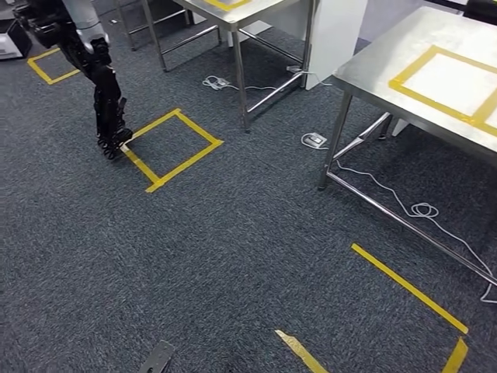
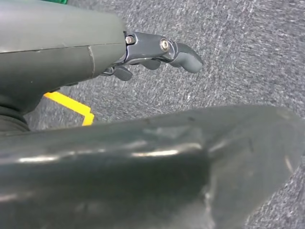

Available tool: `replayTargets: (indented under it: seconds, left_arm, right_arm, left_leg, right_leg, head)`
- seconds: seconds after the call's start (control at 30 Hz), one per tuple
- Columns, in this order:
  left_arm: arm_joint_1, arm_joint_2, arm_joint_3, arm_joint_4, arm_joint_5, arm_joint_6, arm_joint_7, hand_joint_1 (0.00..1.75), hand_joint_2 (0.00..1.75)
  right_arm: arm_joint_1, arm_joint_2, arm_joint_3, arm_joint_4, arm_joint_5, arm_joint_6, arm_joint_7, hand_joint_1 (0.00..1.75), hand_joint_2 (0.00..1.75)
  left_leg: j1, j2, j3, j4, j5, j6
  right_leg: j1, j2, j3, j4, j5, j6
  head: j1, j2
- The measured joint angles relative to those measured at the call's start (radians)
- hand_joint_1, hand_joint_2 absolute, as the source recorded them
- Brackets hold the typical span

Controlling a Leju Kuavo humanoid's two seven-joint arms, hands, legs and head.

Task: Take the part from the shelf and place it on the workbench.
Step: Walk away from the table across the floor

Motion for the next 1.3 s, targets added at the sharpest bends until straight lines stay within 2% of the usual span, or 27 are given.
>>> replayTargets:
  seconds: [0.03,0.07,0.1,0.13,0.2,0.27,0.3,0.33,0.37,0.4,0.43,0.5,0.53,0.57,0.63,0.7,0.77,0.83,0.87,0.9,0.93,1.0,1.07,1.13,1.2,1.27,1.3]
  left_arm:
    - [-0.002,0.0,0.0,0.0,0.0,0.0,0.0,0.0,0.0]
    - [-0.002,0.0,0.0,0.0,0.0,0.0,0.0,0.0,0.0]
    - [-0.001,0.0,0.0,0.0,0.0,0.001,0.0,0.0,0.0]
    - [0.002,0.0,0.0,0.0,0.0,0.002,0.0,0.0,0.0]
    - [0.003,-0.001,0.0,0.0,-0.001,0.005,-0.002,0.0,0.0]
    - [0.0,-0.004,0.0,0.0,-0.002,0.008,-0.005,0.0,0.0]
    - [-0.001,-0.006,0.0,0.0,-0.003,0.008,-0.006,0.0,0.0]
    - [-0.001,-0.007,0.0,0.0,-0.003,0.009,-0.006,0.0,0.0]
    - [0.001,-0.007,0.0,0.0,-0.003,0.009,-0.007,0.0,0.0]
    - [0.003,-0.008,0.0,0.0,-0.003,0.009,-0.007,0.0,0.0]
    - [0.003,-0.008,0.0,0.0,-0.003,0.01,-0.007,0.0,0.0]
    - [0.001,-0.008,0.0,0.0,-0.004,0.01,-0.007,0.0,0.0]
    - [0.0,-0.009,0.0,0.0,-0.004,0.01,-0.008,0.0,0.0]
    - [-0.001,-0.009,0.0,0.0,-0.005,0.011,-0.008,0.0,0.0]
    - [0.002,-0.008,0.0,0.0,-0.006,0.011,-0.008,0.0,0.0]
    - [0.003,-0.008,0.0,0.0,-0.008,0.011,-0.008,0.0,0.0]
    - [-0.002,-0.008,0.0,0.0,-0.009,0.011,-0.008,0.0,0.0]
    - [-0.004,-0.008,0.0,0.0,-0.009,0.011,-0.008,0.0,0.0]
    - [-0.002,-0.008,0.0,0.0,-0.009,0.011,-0.008,0.0,0.0]
    - [0.0,-0.008,0.0,0.0,-0.009,0.011,-0.008,0.0,0.0]
    - [0.002,-0.007,0.0,0.0,-0.009,0.011,-0.008,0.0,0.0]
    - [0.001,-0.007,0.0,0.0,-0.009,0.012,-0.008,0.0,0.0]
    - [-0.001,-0.007,0.0,0.0,-0.009,0.013,-0.008,0.0,0.0]
    - [0.002,-0.006,0.0,0.0,-0.009,0.015,-0.008,0.0,0.0]
    - [0.007,-0.005,0.0,0.0,-0.009,0.017,-0.008,0.0,0.0]
    - [0.005,-0.007,0.0,0.0,-0.009,0.019,-0.008,0.0,0.0]
    - [0.003,-0.008,0.0,0.0,-0.01,0.019,-0.008,0.0,0.0]
  right_arm:
    - [-0.001,0.0,0.0,0.0,0.0,0.0,0.0,0.0,0.0]
    - [-0.002,0.0,0.0,0.0,0.0,0.0,0.0,0.0,0.0]
    - [-0.004,0.0,0.0,0.0,0.0,0.0,0.0,0.0,0.0]
    - [-0.006,0.0,0.0,0.0,0.0,0.0,-0.001,0.0,0.0]
    - [-0.008,0.0,0.001,0.0,0.0,0.0,-0.002,0.0,0.0]
    - [-0.004,0.0,0.001,0.0,-0.001,-0.001,-0.004,0.0,0.0]
    - [-0.001,0.0,0.002,0.0,-0.001,-0.001,-0.005,0.0,0.0]
    - [0.002,0.0,0.002,0.0,-0.001,-0.001,-0.005,0.0,0.0]
    - [0.003,-0.001,0.002,0.0,-0.001,-0.001,-0.005,0.0,0.0]
    - [0.004,-0.001,0.002,0.0,-0.002,-0.001,-0.005,0.0,0.0]
    - [0.003,-0.001,0.002,0.0,-0.002,-0.001,-0.004,0.0,0.0]
    - [0.002,-0.001,0.002,0.0,-0.001,-0.001,-0.005,0.0,0.0]
    - [0.002,-0.001,0.002,0.0,0.0,-0.001,-0.006,0.0,0.0]
    - [0.003,-0.001,0.002,0.001,0.0,-0.001,-0.006,0.0,0.0]
    - [0.003,-0.001,0.002,0.001,0.0,-0.001,-0.006,0.0,0.0]
    - [0.002,0.0,0.002,0.001,0.0,-0.001,-0.006,0.0,0.0]
    - [0.003,-0.001,0.002,0.001,0.0,-0.001,-0.006,0.0,0.0]
    - [0.004,-0.001,0.002,0.001,0.0,-0.001,-0.006,0.0,0.0]
    - [0.004,-0.001,0.002,0.001,0.0,-0.001,-0.006,0.0,0.0]
    - [0.003,-0.001,0.002,0.001,0.001,0.0,-0.006,0.0,0.0]
    - [0.002,-0.001,0.002,0.001,0.001,0.0,-0.006,0.0,0.0]
    - [0.0,-0.001,0.002,0.001,0.001,0.0,-0.006,0.0,0.0]
    - [0.0,-0.001,0.002,0.001,0.001,0.0,-0.006,0.0,0.0]
    - [-0.002,-0.001,0.002,0.001,0.001,0.0,-0.006,0.0,0.0]
    - [-0.004,-0.002,0.003,0.001,0.002,0.0,-0.006,0.0,0.0]
    - [-0.002,-0.002,0.003,0.001,0.002,0.0,-0.006,0.0,0.0]
    - [0.0,-0.002,0.003,0.001,0.002,0.0,-0.006,0.0,0.0]
  left_leg:
    - [-0.005,0.013,0.012,-0.026,0.002,0.006]
    - [-0.009,0.01,0.012,-0.03,-0.003,0.01]
    - [-0.008,-0.002,0.011,-0.032,-0.002,0.016]
    - [-0.007,-0.012,0.012,-0.037,0.0,0.022]
    - [-0.002,-0.035,0.016,-0.046,0.006,0.033]
    - [-0.001,-0.059,0.017,-0.048,0.007,0.04]
    - [-0.002,-0.074,0.016,-0.047,0.007,0.043]
    - [-0.004,-0.089,0.017,-0.047,0.006,0.044]
    - [-0.005,-0.104,0.018,-0.046,0.005,0.044]
    - [-0.005,-0.119,0.02,-0.044,0.004,0.044]
    - [-0.004,-0.133,0.021,-0.041,0.002,0.041]
    - [-0.003,-0.162,0.017,-0.032,-0.003,0.033]
    - [-0.002,-0.174,0.012,-0.028,-0.004,0.028]
    - [0.0,-0.187,0.007,-0.027,-0.003,0.022]
    - [0.005,-0.204,0.002,-0.026,0.0,0.011]
    - [0.004,-0.163,-0.017,0.012,-0.023,0.001]
    - [0.004,-0.097,-0.07,0.122,-0.078,-0.008]
    - [0.009,-0.073,-0.124,0.233,-0.116,-0.014]
    - [0.01,-0.069,-0.132,0.248,-0.111,-0.014]
    - [0.01,-0.065,-0.119,0.223,-0.087,-0.013]
    - [0.009,-0.057,-0.09,0.165,-0.052,-0.008]
    - [-0.003,-0.009,-0.022,0.032,-0.003,0.007]
    - [-0.015,0.021,0.006,-0.024,0.001,0.018]
    - [-0.015,-0.001,0.008,-0.035,0.003,0.025]
    - [-0.008,-0.025,0.016,-0.051,0.011,0.034]
    - [-0.003,-0.049,0.021,-0.06,0.015,0.041]
    - [-0.003,-0.062,0.021,-0.06,0.015,0.043]
  right_leg:
    - [0.002,-0.011,0.003,-0.001,-0.003,0.006]
    - [0.004,-0.02,0.006,-0.002,-0.006,0.012]
    - [0.004,-0.03,0.011,-0.005,-0.007,0.017]
    - [0.002,-0.024,0.014,-0.004,-0.012,0.023]
    - [-0.001,0.025,-0.002,0.035,-0.041,0.031]
    - [-0.002,0.079,-0.064,0.155,-0.099,0.031]
    - [0.0,0.089,-0.101,0.223,-0.122,0.029]
    - [0.001,0.092,-0.129,0.266,-0.126,0.028]
    - [0.001,0.094,-0.141,0.272,-0.11,0.027]
    - [0.001,0.097,-0.135,0.239,-0.076,0.025]
    - [0.0,0.11,-0.113,0.175,-0.033,0.024]
    - [-0.006,0.167,-0.066,0.06,0.016,0.022]
    - [-0.008,0.19,-0.052,0.031,0.02,0.021]
    - [-0.008,0.2,-0.046,0.025,0.014,0.018]
    - [-0.005,0.176,-0.038,0.018,0.017,0.006]
    - [-0.006,0.146,-0.03,0.011,0.018,-0.007]
    - [-0.003,0.112,-0.024,0.008,0.015,-0.016]
    - [0.001,0.077,-0.018,0.008,0.009,-0.021]
    - [0.002,0.062,-0.015,0.008,0.006,-0.021]
    - [0.003,0.047,-0.011,0.008,0.002,-0.021]
    - [0.004,0.034,-0.006,0.008,-0.001,-0.019]
    - [0.006,0.01,0.002,0.007,-0.01,-0.011]
    - [0.009,-0.012,0.007,0.004,-0.017,-0.001]
    - [0.01,-0.03,0.016,-0.003,-0.022,0.009]
    - [0.009,0.003,0.009,0.023,-0.045,0.017]
    - [0.007,0.066,-0.045,0.134,-0.099,0.02]
    - [0.007,0.084,-0.084,0.207,-0.126,0.021]
  head:
    - [0.001,0.0]
    - [0.001,0.0]
    - [0.001,0.0]
    - [0.002,0.0]
    - [0.006,0.0]
    - [0.011,0.0]
    - [0.011,0.0]
    - [0.012,0.0]
    - [0.011,0.0]
    - [0.011,0.0]
    - [0.011,0.0]
    - [0.011,0.0]
    - [0.011,0.0]
    - [0.01,0.0]
    - [0.01,0.0]
    - [0.004,0.0]
    - [-0.001,0.0]
    - [-0.001,0.0]
    - [-0.002,0.0]
    - [-0.002,0.0]
    - [-0.002,0.0]
    - [-0.002,0.0]
    - [-0.001,0.0]
    - [-0.001,0.0]
    - [0.002,0.0]
    - [0.007,0.0]
    - [0.007,0.0]
